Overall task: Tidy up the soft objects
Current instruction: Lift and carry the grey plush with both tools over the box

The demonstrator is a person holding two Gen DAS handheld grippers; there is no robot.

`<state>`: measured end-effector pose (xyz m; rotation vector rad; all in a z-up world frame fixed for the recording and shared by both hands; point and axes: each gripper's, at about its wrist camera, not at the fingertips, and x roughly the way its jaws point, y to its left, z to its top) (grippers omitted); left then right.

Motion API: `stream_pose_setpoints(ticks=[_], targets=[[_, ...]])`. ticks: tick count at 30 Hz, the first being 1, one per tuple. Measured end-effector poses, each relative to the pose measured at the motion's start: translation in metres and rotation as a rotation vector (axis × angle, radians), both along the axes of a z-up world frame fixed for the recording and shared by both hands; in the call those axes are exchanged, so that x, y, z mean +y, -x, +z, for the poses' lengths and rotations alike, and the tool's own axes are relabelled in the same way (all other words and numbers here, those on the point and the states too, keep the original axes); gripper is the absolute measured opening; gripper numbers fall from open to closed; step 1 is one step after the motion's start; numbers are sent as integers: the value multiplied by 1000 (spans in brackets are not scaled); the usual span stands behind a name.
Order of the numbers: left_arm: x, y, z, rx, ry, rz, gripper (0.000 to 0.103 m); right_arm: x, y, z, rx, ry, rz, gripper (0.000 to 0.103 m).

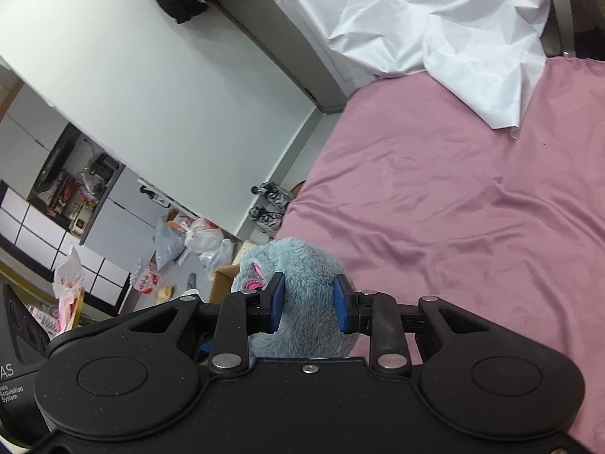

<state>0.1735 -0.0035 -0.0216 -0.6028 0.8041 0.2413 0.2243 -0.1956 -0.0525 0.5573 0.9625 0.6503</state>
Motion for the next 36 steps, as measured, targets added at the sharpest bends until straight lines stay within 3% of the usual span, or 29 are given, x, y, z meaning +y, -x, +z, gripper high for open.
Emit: stream_pose_setpoints(ticks=[16,36], targets=[[36,31,12,-6,-11,45,22,40,27,18,-79,3,65,27],[96,55,-2,3,36,92,21,90,41,7,-76,-38,124,26]])
